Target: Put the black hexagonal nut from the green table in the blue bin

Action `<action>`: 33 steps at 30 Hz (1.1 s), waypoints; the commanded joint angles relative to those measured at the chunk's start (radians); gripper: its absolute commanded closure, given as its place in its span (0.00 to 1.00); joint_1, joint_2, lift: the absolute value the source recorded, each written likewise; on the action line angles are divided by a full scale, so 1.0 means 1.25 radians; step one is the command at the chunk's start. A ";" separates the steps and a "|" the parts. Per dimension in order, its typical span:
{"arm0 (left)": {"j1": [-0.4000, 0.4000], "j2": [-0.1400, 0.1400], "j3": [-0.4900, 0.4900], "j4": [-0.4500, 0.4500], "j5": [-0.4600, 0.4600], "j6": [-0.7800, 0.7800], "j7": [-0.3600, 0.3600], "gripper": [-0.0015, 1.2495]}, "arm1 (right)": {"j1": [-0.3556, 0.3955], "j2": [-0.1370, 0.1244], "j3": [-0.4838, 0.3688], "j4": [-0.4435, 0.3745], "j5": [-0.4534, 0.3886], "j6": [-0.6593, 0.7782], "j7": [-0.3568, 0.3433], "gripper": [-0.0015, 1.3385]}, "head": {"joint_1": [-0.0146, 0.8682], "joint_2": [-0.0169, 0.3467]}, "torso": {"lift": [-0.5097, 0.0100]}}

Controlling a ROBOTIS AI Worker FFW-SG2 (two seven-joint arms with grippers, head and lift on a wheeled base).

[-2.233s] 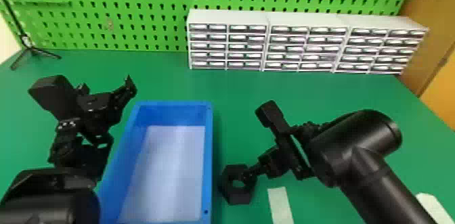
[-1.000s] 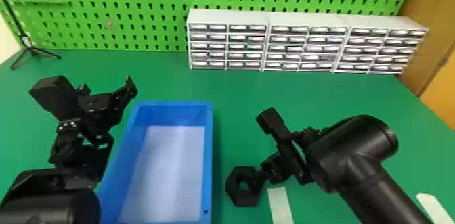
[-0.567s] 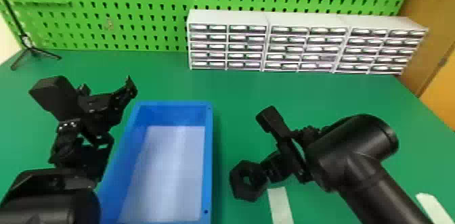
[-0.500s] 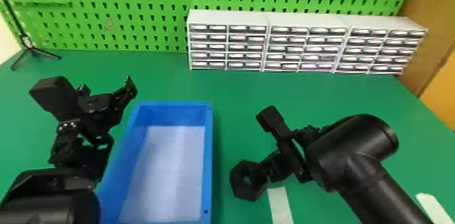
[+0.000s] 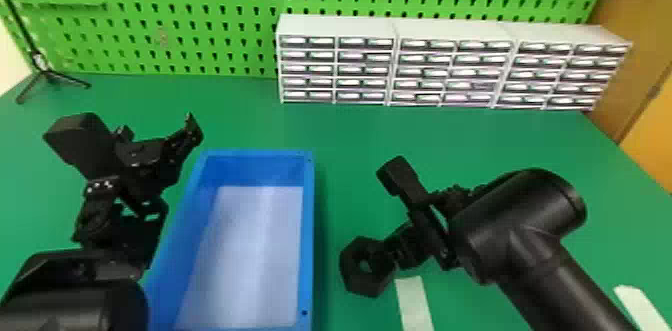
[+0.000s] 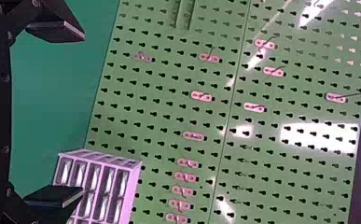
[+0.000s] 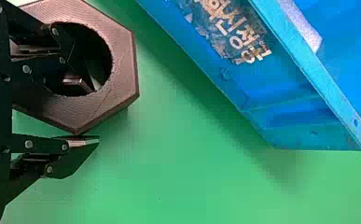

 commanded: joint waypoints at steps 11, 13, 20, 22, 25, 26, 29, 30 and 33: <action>0.000 0.000 0.000 0.000 0.001 0.000 0.000 0.10 | 0.012 0.010 -0.100 -0.021 0.132 -0.031 0.075 0.71 | 0.80 0.07 | 0.79; 0.000 0.000 0.000 0.000 0.001 0.000 0.000 0.10 | 0.018 0.011 -0.117 -0.024 0.149 -0.039 0.081 0.71 | 0.80 0.07 | 0.79; 0.004 0.000 0.003 0.000 0.002 0.000 0.000 0.10 | 0.046 0.024 -0.203 -0.042 0.197 -0.108 0.085 0.71 | 0.80 0.07 | 0.79; 0.004 0.000 0.003 0.000 0.002 0.000 0.000 0.10 | 0.060 0.030 -0.242 -0.043 0.206 -0.146 0.085 0.71 | 0.80 0.07 | 0.79; 0.005 0.000 0.004 0.000 0.002 0.000 0.000 0.10 | 0.077 0.040 -0.291 -0.049 0.220 -0.201 0.083 0.71 | 0.80 0.07 | 0.79; 0.005 0.000 0.005 0.000 0.002 0.000 0.000 0.10 | 0.080 0.043 -0.305 -0.051 0.225 -0.219 0.083 0.71 | 0.80 0.07 | 0.79; 0.005 0.000 0.007 0.000 0.002 0.000 0.000 0.10 | 0.091 0.057 -0.351 -0.053 0.230 -0.289 0.075 0.71 | 0.80 0.07 | 0.79; 0.005 0.000 0.007 0.000 0.001 0.000 0.000 0.10 | 0.098 0.064 -0.371 -0.053 0.225 -0.326 0.063 0.71 | 0.80 0.07 | 0.79; 0.005 0.000 0.007 0.000 0.001 0.000 0.000 0.10 | 0.112 0.087 -0.418 -0.053 0.175 -0.422 0.002 0.71 | 0.80 0.07 | 0.79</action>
